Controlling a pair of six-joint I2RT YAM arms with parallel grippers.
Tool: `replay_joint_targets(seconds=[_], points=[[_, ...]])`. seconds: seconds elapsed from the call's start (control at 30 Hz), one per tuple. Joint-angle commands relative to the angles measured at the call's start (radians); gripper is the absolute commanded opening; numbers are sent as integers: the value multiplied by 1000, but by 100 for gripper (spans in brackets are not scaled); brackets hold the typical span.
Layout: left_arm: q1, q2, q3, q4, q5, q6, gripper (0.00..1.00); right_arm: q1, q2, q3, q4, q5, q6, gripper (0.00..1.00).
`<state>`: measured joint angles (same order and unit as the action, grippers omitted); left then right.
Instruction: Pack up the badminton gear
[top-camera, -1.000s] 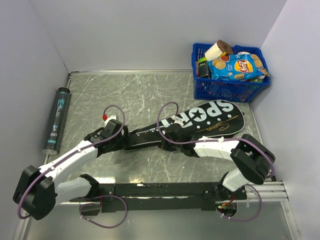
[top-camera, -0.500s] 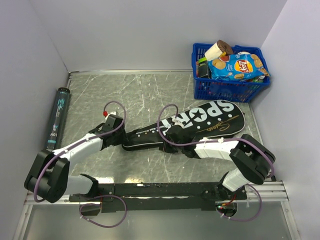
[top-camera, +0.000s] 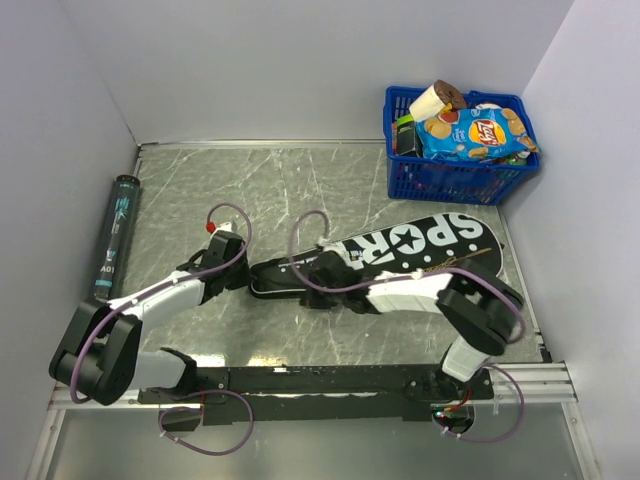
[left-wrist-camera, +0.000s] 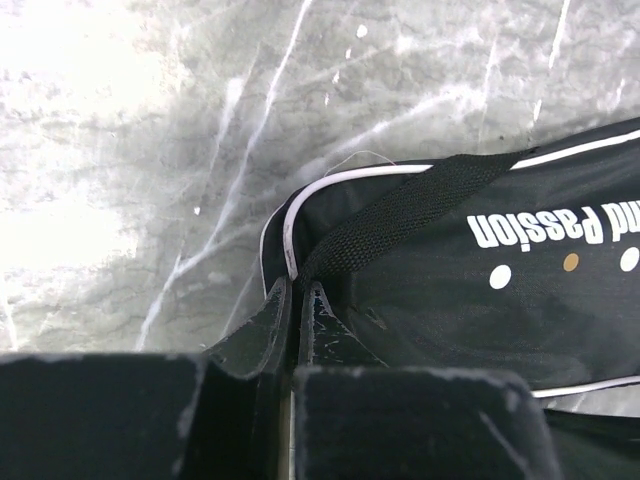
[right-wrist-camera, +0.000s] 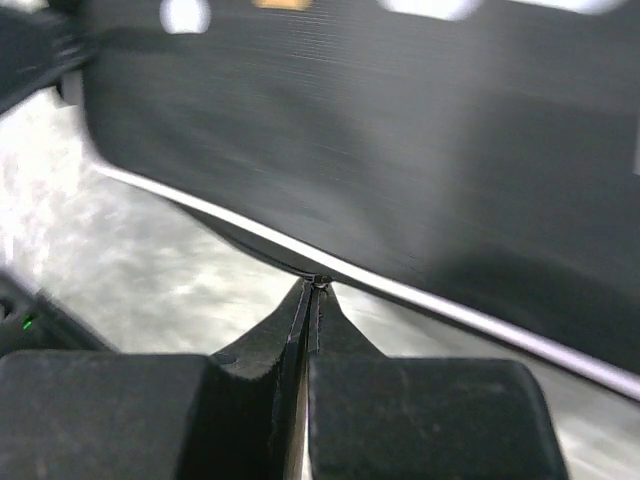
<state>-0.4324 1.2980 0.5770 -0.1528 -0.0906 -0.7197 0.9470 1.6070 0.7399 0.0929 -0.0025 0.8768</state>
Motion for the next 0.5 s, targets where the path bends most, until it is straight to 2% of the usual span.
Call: replay_joint_targets(seconds=[0.0, 0.1, 0.2, 0.27, 0.47], points=[[-19, -41, -61, 1, 83, -4, 1, 84, 96, 162, 41, -123, -9, 0], [-28, -92, -94, 16, 115, -14, 1, 131, 146, 268, 24, -142, -2, 0], [-40, -135, -123, 28, 143, -17, 1, 157, 179, 299, 73, -174, 36, 0], [-45, -161, -144, 33, 155, -17, 1, 162, 200, 299, 144, -215, 65, 0], [-55, -190, -195, 94, 219, -29, 2, 177, 290, 413, 199, -372, 30, 0]])
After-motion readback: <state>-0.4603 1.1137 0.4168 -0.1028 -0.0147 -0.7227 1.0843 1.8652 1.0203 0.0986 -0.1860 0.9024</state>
